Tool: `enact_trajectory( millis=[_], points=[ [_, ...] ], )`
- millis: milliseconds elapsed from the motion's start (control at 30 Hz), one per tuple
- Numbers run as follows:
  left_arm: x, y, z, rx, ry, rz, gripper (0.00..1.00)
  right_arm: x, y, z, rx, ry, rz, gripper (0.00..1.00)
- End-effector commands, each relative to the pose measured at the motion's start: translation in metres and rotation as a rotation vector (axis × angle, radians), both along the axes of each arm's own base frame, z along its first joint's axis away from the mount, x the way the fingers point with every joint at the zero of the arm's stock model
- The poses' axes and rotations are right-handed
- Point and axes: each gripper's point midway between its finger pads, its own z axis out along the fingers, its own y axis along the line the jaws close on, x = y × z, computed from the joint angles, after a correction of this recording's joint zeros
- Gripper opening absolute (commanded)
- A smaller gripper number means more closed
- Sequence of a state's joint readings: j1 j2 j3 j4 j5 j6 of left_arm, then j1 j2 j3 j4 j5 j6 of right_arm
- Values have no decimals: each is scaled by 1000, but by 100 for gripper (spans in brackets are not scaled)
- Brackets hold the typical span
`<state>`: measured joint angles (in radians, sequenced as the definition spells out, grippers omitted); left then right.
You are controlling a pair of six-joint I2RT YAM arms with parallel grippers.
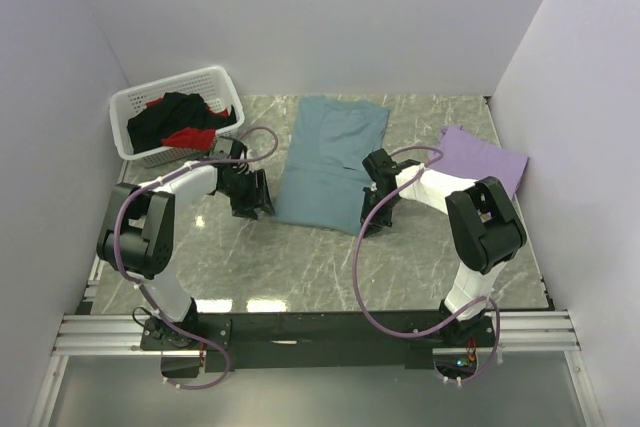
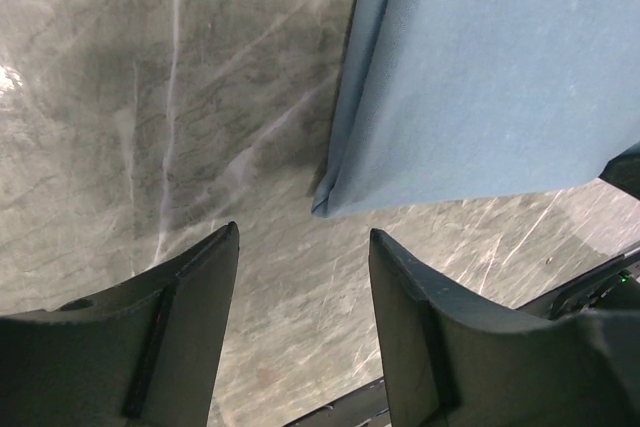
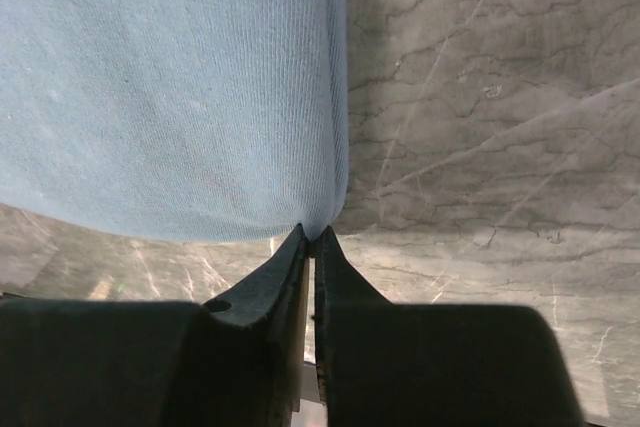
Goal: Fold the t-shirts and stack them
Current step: Fold the tshirt
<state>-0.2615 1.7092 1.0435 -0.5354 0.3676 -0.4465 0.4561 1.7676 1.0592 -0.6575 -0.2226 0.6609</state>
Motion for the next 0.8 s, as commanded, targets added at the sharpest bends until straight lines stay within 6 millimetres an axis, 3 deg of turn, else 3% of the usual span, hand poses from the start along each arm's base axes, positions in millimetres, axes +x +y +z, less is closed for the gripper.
enact_trajectory(
  millis=[0,500,633,767],
  points=[
    [1,-7,6,-31,-39,-35,60,2,2,0,-5,-23,-10,6],
    [1,-27,-15,-48,5,-76,55,1,3,2,-6,-22,-11,2],
    [2,-29,-20,-31,17,-77,45,0,3,1,-7,-18,-10,2],
    [1,-31,-23,-28,23,-83,25,0,3,0,-7,-18,-10,1]
  ],
)
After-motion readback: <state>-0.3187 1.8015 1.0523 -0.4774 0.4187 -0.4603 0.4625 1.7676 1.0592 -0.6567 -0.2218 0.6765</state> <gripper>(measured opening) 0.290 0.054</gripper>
